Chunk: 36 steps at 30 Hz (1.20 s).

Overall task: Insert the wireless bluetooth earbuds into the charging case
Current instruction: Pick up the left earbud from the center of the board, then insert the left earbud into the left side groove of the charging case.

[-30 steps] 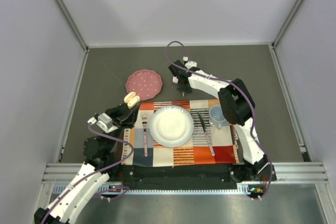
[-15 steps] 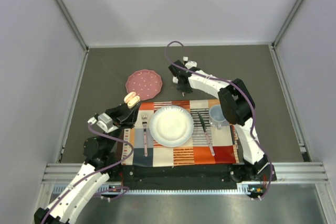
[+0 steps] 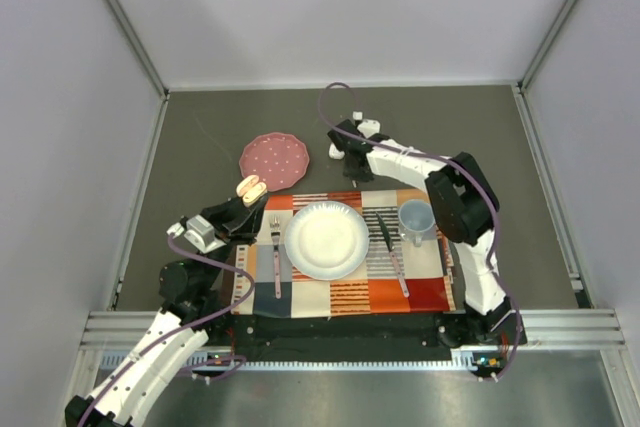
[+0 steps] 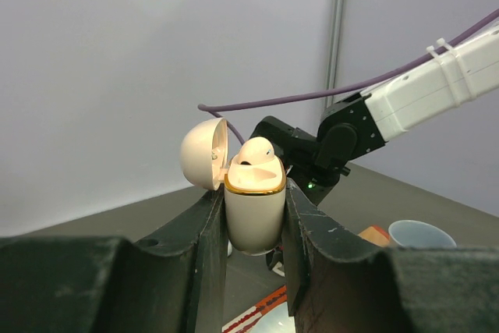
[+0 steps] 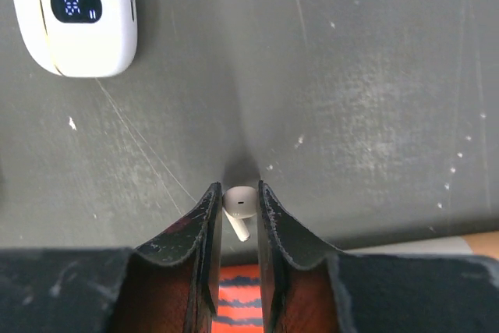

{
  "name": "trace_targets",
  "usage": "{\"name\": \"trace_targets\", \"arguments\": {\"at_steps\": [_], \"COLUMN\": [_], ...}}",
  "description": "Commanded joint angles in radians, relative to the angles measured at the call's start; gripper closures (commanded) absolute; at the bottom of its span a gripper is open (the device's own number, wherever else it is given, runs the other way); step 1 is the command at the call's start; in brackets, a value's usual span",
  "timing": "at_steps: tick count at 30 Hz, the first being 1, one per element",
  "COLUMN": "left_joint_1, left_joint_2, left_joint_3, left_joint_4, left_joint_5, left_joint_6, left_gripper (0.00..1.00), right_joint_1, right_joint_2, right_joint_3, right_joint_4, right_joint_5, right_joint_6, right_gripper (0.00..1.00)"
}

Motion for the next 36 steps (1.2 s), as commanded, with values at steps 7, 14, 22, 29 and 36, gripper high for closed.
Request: {"name": "trace_targets", "arguments": {"at_steps": [7,14,22,29,36], "left_joint_1": [0.000,0.000,0.000,0.000,0.000], "left_joint_2": [0.023,0.052,0.083,0.111,0.140], "left_joint_3": [0.037,0.033,0.033,0.029,0.036], "left_joint_4": [0.044,0.079,0.125,0.156,0.173], "left_joint_5": [0.007,0.022,0.040,0.062,0.085], "left_joint_6": [-0.010,-0.036,-0.064,-0.084,-0.090], "left_gripper": [1.00,1.00,1.00,1.00,1.00], "right_joint_1": [0.024,0.044,0.128,0.199,0.291], "right_joint_2": [-0.438,-0.686,-0.881,-0.992,-1.024], "right_joint_3": [-0.394,-0.668,-0.863,-0.935,-0.951], "right_joint_4": [0.478,0.843,1.139,1.343,1.461], "right_joint_5": [-0.018,-0.037,-0.008,-0.051,-0.038], "right_joint_6": [-0.056,-0.086,-0.190,-0.307,-0.407], "right_gripper": [1.00,1.00,1.00,1.00,1.00]}}
